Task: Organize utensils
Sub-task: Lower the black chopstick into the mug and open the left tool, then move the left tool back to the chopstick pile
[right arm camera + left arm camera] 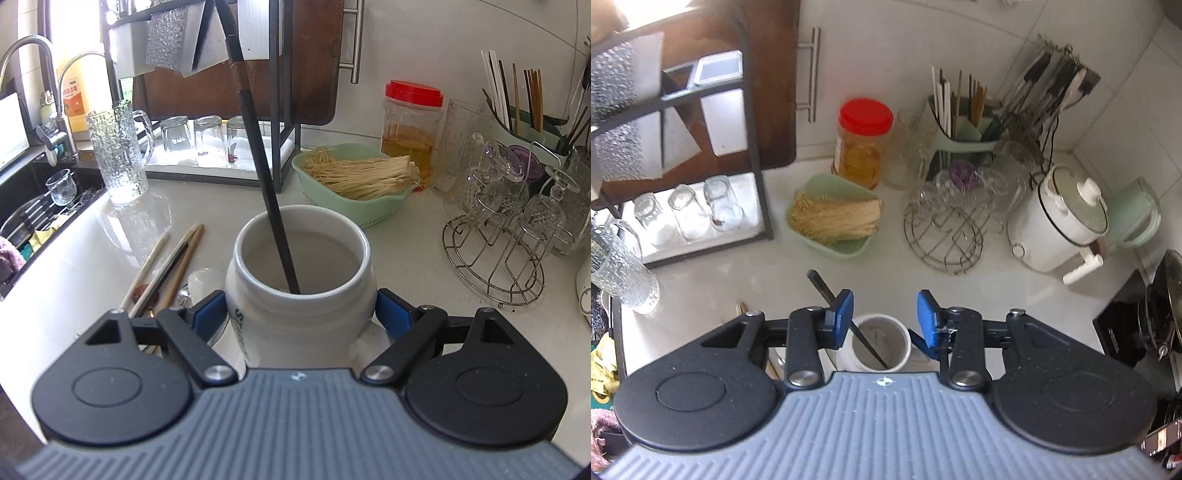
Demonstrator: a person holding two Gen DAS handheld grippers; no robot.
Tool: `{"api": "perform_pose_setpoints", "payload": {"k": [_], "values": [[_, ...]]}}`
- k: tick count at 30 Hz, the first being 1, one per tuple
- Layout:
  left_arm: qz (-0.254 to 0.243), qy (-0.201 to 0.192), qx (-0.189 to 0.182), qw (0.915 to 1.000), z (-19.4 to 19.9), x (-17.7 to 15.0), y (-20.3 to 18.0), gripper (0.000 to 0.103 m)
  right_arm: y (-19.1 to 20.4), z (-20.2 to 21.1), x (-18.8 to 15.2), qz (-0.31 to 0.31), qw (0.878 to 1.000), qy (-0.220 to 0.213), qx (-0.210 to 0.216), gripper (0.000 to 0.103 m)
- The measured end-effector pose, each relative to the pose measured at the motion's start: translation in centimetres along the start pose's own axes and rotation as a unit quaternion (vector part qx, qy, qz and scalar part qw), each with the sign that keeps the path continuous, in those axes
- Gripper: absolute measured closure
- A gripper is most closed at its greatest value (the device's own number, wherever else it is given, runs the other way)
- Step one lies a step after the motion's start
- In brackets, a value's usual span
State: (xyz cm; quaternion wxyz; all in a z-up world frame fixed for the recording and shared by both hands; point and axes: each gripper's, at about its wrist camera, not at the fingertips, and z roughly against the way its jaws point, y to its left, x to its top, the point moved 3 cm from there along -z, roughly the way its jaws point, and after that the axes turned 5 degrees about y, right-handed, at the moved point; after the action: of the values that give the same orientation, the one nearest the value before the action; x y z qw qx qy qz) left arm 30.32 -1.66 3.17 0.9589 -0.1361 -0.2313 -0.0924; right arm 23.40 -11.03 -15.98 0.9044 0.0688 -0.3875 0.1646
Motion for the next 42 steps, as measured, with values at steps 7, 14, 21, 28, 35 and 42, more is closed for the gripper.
{"api": "perform_pose_setpoints", "payload": {"k": [7, 14, 21, 28, 35, 42], "values": [[0.034, -0.033, 0.006, 0.9989, 0.9, -0.7, 3.0, 0.059, 0.0, -0.1, 0.1, -0.009, 1.0, 0.003, -0.004, 0.014], [0.045, -0.051, 0.019, 0.9975, 1.0, -2.2, 6.1, 0.057, 0.1, -0.1, 0.1, -0.015, 1.0, 0.002, -0.006, 0.014], [0.061, -0.053, 0.03, 0.9963, -0.2, -3.9, 8.2, 0.057, 0.1, -0.1, 0.1, -0.023, 1.0, 0.0, -0.009, 0.014], [0.087, -0.034, 0.032, 0.9951, -2.7, -5.5, 10.7, 0.057, 0.1, -0.1, 0.2, -0.03, 0.999, 0.002, -0.011, 0.014], [0.1, -0.019, 0.029, 0.9944, -4.9, -6.6, 12.7, 0.057, 0.1, -0.1, 0.2, -0.034, 0.999, 0.0, -0.013, 0.014], [0.108, -0.006, 0.022, 0.9939, -7.4, -7.8, 14.0, 0.057, 0.3, -0.2, 0.3, -0.037, 0.999, 0.003, -0.018, 0.014]]}}
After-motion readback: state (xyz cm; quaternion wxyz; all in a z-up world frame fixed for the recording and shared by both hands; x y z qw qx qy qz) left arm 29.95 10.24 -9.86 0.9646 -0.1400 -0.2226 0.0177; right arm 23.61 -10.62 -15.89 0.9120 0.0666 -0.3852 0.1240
